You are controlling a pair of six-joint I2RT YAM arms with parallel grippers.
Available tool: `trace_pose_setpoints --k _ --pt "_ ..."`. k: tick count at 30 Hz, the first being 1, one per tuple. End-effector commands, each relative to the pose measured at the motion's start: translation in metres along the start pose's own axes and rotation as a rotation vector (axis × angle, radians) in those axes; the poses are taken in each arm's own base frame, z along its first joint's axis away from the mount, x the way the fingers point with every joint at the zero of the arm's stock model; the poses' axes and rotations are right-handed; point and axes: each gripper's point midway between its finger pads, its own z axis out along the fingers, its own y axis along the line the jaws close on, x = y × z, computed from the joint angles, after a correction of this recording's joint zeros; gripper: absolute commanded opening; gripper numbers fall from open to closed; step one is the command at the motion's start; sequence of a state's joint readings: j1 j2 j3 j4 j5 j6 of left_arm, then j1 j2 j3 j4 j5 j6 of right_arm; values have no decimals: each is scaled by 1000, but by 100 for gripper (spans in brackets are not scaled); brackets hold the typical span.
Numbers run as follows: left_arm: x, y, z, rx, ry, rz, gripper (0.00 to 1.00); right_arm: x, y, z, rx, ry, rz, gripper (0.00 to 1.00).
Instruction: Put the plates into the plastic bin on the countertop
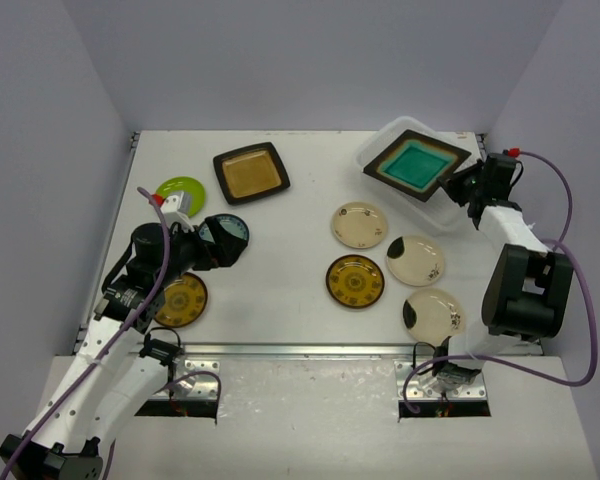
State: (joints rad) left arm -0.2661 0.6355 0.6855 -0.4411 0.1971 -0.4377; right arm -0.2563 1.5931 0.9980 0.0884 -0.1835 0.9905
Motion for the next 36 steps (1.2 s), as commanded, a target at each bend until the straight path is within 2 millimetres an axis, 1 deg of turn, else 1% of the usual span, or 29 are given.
trace_pose_setpoints --k 1,4,7,12,13,16,18,20,25,26,29,33,34,35,36 --pt "-9 -8 1 44 -39 27 100 -49 52 -29 -204 -250 -23 0" --pt "-8 -8 1 48 -37 27 100 -50 45 -31 -207 -287 0 0" --pt "-8 -8 0 46 -40 28 100 -47 36 -28 -180 -288 32 0" --pt "-9 -8 0 46 -44 26 100 -39 21 -20 -134 -271 37 0" --pt "-9 -8 0 46 -42 25 100 -37 15 -18 -119 -267 38 0" --pt "-9 -9 1 49 -41 25 100 -31 7 -7 -96 -237 31 0" --pt "-8 -9 1 50 -36 24 100 -30 9 2 -100 -211 16 0" --pt "-8 -9 1 51 -37 25 100 -27 5 9 -86 -189 11 0" --pt "-7 -9 1 51 -34 24 100 -31 3 19 -62 -183 9 0" --pt "-7 -9 2 52 -32 24 100 -32 3 23 -53 -175 5 0" --pt "-6 -9 2 54 -30 26 100 -29 0 30 -41 -153 2 0" --pt "-6 -10 2 57 -30 25 100 -22 0 32 -57 -125 10 1" --pt "-6 -9 2 56 -29 25 100 -22 1 33 -63 -120 12 12" --pt "-6 -9 2 56 -29 25 100 -21 0 33 -60 -113 14 17" --pt "-6 -9 2 56 -28 24 100 -18 -2 34 -47 -100 14 31"
